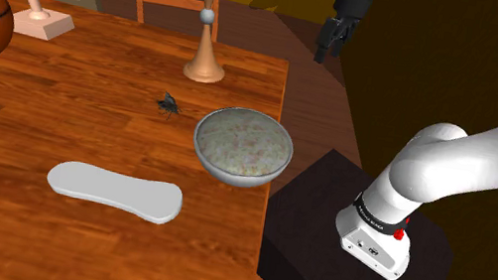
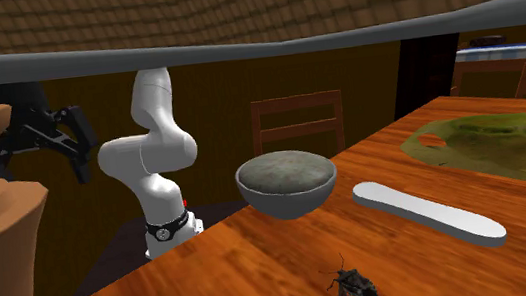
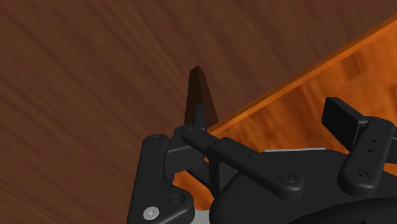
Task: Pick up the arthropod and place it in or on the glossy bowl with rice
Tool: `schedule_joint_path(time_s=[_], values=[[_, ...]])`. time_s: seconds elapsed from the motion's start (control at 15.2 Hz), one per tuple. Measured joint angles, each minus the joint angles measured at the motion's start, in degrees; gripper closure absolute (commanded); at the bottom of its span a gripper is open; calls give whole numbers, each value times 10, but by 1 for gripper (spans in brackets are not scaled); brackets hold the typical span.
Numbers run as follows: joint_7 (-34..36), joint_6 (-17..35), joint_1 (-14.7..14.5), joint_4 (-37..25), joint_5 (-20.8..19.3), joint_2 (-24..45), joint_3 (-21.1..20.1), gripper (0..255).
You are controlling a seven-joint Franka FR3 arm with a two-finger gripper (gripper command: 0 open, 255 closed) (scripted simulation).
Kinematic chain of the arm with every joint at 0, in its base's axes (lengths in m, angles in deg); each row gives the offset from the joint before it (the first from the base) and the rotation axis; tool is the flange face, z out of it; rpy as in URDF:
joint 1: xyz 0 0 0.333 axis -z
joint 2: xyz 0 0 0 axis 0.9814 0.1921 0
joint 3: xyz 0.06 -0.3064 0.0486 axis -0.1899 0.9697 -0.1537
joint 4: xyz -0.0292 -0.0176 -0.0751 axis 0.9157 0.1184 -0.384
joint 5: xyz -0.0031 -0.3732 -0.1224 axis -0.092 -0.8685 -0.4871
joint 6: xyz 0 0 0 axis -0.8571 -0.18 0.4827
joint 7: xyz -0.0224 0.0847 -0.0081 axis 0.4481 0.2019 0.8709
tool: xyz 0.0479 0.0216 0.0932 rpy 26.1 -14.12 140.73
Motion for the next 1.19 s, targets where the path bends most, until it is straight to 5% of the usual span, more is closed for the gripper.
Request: schedule_joint_path(time_s=[0.79, 1.06, 1.19], values=[[105, 74, -49, -35, 63, 103, -104, 0], [149, 152, -64, -79, 75, 156, -141, 0], [173, 129, -75, -90, 80, 190, -163, 0]])
